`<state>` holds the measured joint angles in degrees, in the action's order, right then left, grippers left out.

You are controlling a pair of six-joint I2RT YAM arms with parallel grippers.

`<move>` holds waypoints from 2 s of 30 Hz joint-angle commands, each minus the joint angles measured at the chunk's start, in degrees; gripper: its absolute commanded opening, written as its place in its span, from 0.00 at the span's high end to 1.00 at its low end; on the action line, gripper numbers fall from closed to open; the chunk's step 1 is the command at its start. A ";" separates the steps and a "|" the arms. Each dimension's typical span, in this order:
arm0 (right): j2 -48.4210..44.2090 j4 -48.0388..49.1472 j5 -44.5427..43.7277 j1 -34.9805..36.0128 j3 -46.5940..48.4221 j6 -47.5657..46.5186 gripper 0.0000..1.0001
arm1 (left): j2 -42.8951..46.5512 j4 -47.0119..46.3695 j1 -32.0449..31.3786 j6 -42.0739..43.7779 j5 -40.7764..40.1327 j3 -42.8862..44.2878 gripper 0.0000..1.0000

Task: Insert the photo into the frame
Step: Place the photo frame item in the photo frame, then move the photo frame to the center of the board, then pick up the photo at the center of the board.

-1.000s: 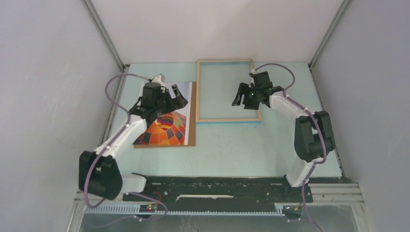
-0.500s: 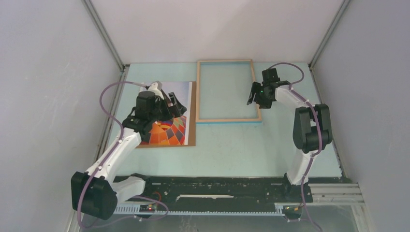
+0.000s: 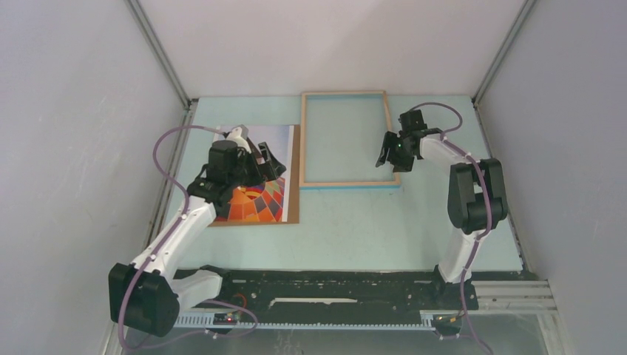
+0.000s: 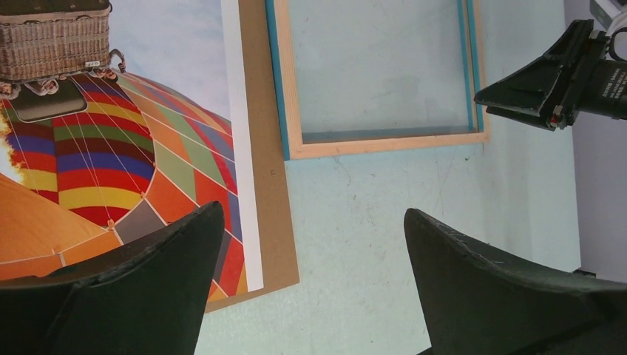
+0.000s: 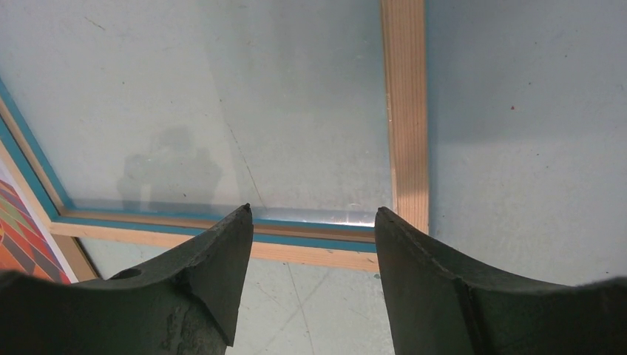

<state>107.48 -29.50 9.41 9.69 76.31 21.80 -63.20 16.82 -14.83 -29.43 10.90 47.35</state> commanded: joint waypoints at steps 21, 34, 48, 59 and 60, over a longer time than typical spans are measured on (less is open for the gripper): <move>-8.07 3.62 -2.23 -4.20 -17.14 2.93 0.30 | -0.63 3.39 6.06 -2.04 -3.38 1.64 0.00; -22.05 1.28 -8.47 10.43 -11.59 4.69 0.25 | -12.26 0.88 17.50 -7.18 -16.74 4.25 0.00; 4.22 28.23 13.91 31.32 5.44 23.17 0.26 | -27.72 4.84 31.48 3.65 -14.78 17.00 0.00; 20.89 23.87 12.68 34.39 19.89 16.37 0.32 | -42.48 10.02 35.01 16.06 -11.69 27.97 0.00; 21.84 22.77 12.54 33.94 20.52 15.57 0.32 | -43.06 9.96 35.32 16.87 -10.61 28.42 0.00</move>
<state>126.54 -5.80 22.57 45.01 93.62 40.66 -104.88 25.28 18.72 -18.92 -2.24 72.01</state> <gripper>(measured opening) 0.683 0.996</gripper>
